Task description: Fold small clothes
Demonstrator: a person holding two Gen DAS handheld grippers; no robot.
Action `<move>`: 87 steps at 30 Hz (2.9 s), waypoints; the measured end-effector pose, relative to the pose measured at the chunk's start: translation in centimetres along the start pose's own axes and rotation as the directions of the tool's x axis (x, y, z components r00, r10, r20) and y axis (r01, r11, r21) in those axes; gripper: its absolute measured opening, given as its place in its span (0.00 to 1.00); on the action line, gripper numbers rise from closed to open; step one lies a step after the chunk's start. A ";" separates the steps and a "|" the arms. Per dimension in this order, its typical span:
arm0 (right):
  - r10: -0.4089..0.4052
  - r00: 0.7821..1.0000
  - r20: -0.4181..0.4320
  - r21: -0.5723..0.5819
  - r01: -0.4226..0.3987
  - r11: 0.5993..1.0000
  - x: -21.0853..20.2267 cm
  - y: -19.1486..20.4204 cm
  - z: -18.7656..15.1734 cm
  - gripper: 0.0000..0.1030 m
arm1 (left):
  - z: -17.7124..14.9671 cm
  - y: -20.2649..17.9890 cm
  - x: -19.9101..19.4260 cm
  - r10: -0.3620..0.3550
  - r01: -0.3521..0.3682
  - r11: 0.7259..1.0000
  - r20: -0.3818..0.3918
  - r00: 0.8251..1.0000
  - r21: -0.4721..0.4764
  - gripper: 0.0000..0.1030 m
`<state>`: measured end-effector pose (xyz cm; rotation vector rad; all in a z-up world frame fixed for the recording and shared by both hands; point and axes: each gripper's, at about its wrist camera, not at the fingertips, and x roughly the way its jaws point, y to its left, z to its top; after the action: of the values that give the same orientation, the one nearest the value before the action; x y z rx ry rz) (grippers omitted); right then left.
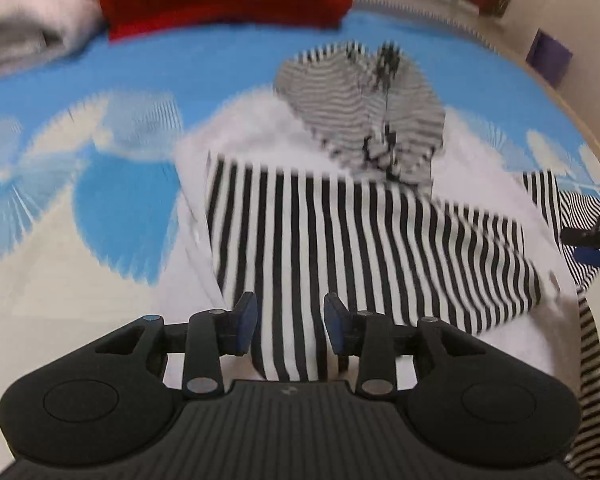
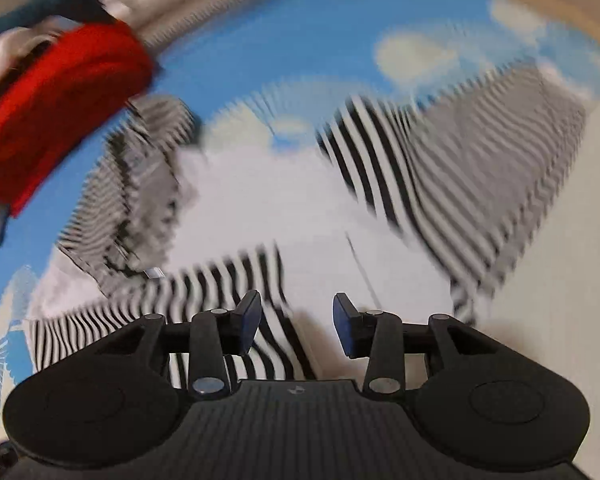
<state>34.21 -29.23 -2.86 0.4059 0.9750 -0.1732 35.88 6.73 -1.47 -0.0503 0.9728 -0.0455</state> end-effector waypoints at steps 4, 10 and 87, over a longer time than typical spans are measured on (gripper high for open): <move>0.043 0.995 0.091 -0.098 -0.034 0.995 -3.2 0.7 0.4 0.40 | 0.3 -0.7 -3.3 0.085 -0.077 0.996 0.213 0.973 -0.047 0.39; 0.148 0.967 0.205 -0.123 -0.125 0.985 -7.0 0.9 0.6 0.40 | 0.3 -2.5 -5.6 0.093 -0.094 0.995 0.319 0.943 -0.014 0.52; -0.175 0.752 0.635 0.194 0.065 0.979 -4.5 -14.7 10.4 0.00 | 2.4 0.9 0.1 0.151 -0.134 0.965 0.059 0.987 -0.224 0.73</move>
<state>34.92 -47.04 2.25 0.3890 0.2881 -0.4820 37.91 7.65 -0.31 -0.1838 0.9005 0.1961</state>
